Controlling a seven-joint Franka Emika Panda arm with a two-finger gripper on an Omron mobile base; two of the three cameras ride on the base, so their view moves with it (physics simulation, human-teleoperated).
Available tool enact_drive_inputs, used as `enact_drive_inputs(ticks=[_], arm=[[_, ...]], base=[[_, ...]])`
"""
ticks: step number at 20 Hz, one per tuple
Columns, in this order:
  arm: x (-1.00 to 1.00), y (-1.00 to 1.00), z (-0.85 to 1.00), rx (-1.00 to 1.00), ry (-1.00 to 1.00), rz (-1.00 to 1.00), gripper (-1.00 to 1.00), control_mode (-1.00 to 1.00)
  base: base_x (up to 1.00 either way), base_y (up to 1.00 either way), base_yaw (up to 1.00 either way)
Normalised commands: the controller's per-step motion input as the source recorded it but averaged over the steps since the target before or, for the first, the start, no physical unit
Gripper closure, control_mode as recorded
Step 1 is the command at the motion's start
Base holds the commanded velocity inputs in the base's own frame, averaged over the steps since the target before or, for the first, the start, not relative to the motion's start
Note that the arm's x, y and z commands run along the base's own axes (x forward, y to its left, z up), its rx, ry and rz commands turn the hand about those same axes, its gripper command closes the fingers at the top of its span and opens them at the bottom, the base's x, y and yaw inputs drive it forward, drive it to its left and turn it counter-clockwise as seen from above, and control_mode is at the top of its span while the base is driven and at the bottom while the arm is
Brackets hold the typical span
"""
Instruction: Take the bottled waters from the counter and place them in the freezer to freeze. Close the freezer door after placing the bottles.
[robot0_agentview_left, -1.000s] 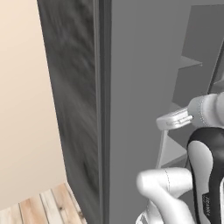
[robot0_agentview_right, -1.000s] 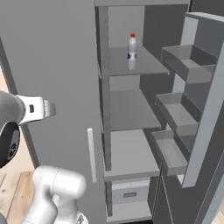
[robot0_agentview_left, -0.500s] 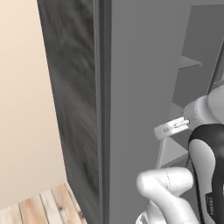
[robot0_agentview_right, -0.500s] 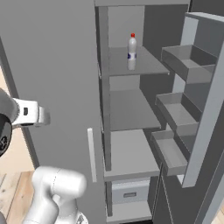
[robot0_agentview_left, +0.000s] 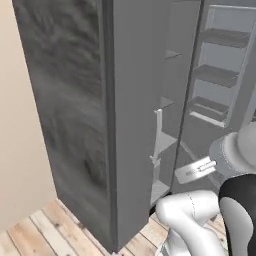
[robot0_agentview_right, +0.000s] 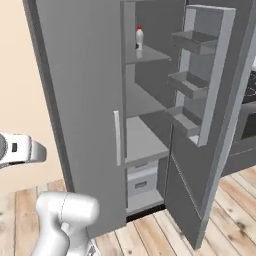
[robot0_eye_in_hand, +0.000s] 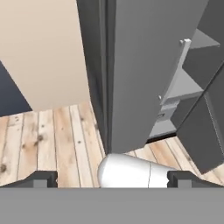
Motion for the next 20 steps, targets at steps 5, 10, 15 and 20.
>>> enact_drive_inputs(ticks=[5,10,15,20], arm=[[0.0,0.0,0.0,0.0,0.0,0.0,-1.0,1.0],[0.0,0.0,0.0,0.0,0.0,0.0,-1.0,1.0],[0.0,0.0,0.0,0.0,0.0,0.0,-1.0,1.0],[0.0,0.0,0.0,0.0,0.0,0.0,-1.0,1.0]], base=[[-0.64,-0.03,-0.84],[-0.17,-0.62,-0.79],[0.31,-1.0,-0.63],[1.0,-0.98,-0.09]])
